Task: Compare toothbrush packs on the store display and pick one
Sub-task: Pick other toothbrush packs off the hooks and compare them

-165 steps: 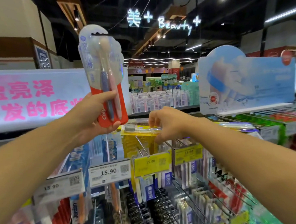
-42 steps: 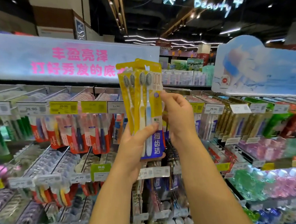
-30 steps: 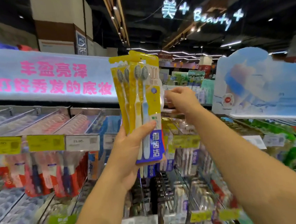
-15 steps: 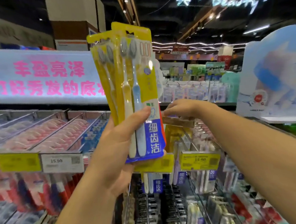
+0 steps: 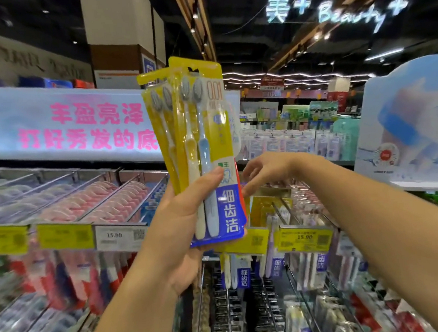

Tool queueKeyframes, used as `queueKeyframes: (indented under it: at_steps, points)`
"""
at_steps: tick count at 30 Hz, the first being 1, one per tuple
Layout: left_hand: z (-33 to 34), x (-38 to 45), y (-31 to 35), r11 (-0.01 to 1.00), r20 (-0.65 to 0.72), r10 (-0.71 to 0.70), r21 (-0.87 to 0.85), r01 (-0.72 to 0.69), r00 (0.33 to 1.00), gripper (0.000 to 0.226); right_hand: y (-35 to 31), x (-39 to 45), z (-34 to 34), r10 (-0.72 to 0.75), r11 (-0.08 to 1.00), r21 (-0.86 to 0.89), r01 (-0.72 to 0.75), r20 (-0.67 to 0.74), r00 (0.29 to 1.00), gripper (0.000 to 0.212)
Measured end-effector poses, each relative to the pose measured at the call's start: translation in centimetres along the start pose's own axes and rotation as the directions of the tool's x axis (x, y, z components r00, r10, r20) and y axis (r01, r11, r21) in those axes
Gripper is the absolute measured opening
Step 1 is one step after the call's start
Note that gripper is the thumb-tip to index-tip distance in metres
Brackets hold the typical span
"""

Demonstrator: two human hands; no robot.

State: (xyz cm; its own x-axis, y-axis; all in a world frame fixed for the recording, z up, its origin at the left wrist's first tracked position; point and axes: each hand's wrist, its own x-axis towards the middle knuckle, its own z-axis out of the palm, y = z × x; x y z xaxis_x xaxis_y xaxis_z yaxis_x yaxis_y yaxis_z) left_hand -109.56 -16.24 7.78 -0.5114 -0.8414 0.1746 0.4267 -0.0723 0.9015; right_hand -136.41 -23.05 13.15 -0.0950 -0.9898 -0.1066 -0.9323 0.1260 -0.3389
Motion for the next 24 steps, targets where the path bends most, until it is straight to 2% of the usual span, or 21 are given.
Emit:
queueKeyframes:
  at_steps: [5,8,11,13,15,17,19,21,24]
  points:
    - [-0.9,-1.0,0.5,1.0,-0.027,0.014,0.009,-0.014,1.0,0.075,-0.6,-1.1,0.4,0.037,0.999,-0.025,-0.037,0.005,0.999,0.069]
    - [-1.2,-1.6,0.7,0.999,-0.032,0.032,-0.011,-0.032,0.999,0.076,-0.5,-1.5,0.8,0.036,0.998,-0.046,-0.039,-0.062,0.997,0.072]
    - [-1.4,-2.2,0.7,0.999,-0.022,0.03,-0.014,-0.031,0.999,0.072,-0.6,-2.4,0.8,0.014,0.999,-0.029,-0.019,-0.17,0.985,0.058]
    - [-1.6,-2.5,0.7,1.0,-0.023,0.028,-0.002,-0.028,0.999,0.069,-1.0,-3.5,0.7,-0.008,0.999,0.03,0.016,-0.245,0.97,0.054]
    - [-1.8,-2.7,0.7,1.0,-0.032,0.028,0.004,-0.027,0.999,0.069,-1.7,-4.9,0.5,-0.014,0.978,0.196,0.067,-0.258,0.966,0.048]
    - [-2.0,-2.9,0.7,0.999,-0.041,0.034,0.011,-0.034,0.999,0.07,-2.5,-6.8,0.2,0.003,0.866,0.493,0.082,-0.17,0.985,0.039]
    - [-2.4,-3.2,0.6,0.999,-0.042,0.048,0.015,-0.048,0.998,0.073,-3.4,-8.9,0.1,-0.017,0.664,0.744,0.081,-0.093,0.995,0.051]
    - [-2.9,-3.8,0.7,0.998,-0.038,0.059,0.012,-0.058,0.998,0.074,-4.3,-10.7,0.6,-0.066,0.45,0.884,0.124,-0.105,0.992,0.067]
    - [-3.7,-5.1,0.8,0.998,-0.034,0.067,0.011,-0.066,0.997,0.078,-6.5,-13.5,2.6,-0.152,0.124,0.974,0.188,-0.169,0.974,0.065]
